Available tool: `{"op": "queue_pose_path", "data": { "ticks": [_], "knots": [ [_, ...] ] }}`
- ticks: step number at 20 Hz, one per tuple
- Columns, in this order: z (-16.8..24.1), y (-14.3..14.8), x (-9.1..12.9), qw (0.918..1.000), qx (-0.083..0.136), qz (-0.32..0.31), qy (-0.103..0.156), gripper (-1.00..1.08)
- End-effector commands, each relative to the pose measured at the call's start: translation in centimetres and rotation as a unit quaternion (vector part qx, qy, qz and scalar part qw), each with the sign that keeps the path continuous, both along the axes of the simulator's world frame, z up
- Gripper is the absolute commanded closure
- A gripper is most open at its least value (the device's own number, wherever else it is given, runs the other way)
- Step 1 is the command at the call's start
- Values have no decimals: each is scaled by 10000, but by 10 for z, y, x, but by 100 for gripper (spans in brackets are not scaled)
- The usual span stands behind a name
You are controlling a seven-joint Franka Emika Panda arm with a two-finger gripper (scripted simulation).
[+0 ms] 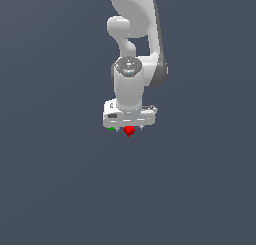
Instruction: Stack the red cube on top of the green cube.
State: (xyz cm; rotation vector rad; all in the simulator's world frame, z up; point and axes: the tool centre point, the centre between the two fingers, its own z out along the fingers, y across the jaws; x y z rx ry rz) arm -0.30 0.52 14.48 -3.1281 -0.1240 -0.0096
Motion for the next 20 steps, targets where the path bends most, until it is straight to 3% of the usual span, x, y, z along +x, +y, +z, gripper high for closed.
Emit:
{"op": "queue_pose_path", "data": {
  "ticks": [1,8,20],
  "knots": [
    [-6,2,-5,9998,-4,202,2,-92],
    [-29,7,-28,9945,-20,1047,6,-92],
    [-67,5,-64,9711,-50,2388,11,-92]
  ]
}}
